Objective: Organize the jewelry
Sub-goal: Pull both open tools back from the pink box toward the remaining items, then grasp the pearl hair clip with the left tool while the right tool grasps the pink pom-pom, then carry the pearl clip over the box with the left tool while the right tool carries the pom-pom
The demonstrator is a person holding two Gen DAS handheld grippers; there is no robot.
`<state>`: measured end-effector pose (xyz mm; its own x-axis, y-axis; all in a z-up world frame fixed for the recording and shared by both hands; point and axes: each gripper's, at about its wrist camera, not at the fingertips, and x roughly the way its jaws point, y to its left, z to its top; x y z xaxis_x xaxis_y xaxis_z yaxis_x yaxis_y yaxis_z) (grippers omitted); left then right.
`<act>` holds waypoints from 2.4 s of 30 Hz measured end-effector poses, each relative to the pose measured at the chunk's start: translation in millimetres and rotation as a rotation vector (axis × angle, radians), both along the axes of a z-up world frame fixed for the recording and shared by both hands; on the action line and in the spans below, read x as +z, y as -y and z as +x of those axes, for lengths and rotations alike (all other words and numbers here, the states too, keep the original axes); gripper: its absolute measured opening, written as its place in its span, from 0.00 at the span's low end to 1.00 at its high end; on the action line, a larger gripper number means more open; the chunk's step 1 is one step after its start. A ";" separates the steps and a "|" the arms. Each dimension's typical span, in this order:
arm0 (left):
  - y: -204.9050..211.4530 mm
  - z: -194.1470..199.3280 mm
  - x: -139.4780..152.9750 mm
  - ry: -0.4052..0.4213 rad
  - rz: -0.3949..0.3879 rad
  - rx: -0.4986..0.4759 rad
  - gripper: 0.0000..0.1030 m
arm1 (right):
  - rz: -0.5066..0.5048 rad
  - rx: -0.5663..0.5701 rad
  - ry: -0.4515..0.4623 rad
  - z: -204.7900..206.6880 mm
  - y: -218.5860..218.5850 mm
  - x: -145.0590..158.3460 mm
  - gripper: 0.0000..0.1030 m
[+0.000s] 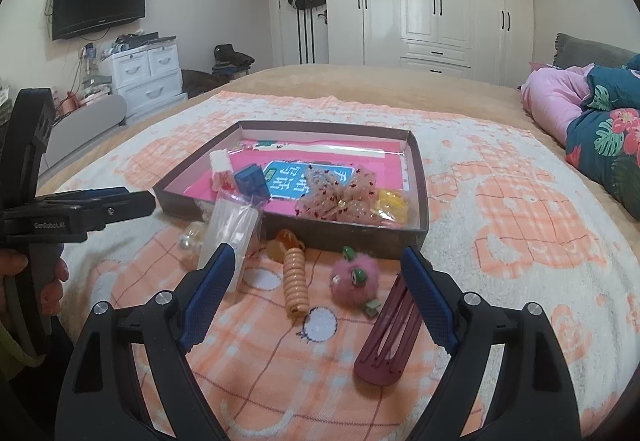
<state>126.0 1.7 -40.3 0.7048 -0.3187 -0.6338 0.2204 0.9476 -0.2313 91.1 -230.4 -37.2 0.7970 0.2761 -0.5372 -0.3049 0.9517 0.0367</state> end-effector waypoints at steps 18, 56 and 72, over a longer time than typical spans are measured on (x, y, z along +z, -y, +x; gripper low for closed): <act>20.2 4.8 -25.7 -0.060 0.071 -0.074 0.65 | -0.039 -0.022 -0.016 1.0 0.3 -8.8 0.80; 47.0 31.0 -41.5 -0.109 0.047 -0.149 0.38 | -0.035 -0.069 -0.233 59.4 9.1 -50.4 0.29; 24.5 15.9 -20.2 -0.048 0.015 -0.100 0.38 | 0.005 0.001 -0.088 29.9 3.1 -21.5 0.27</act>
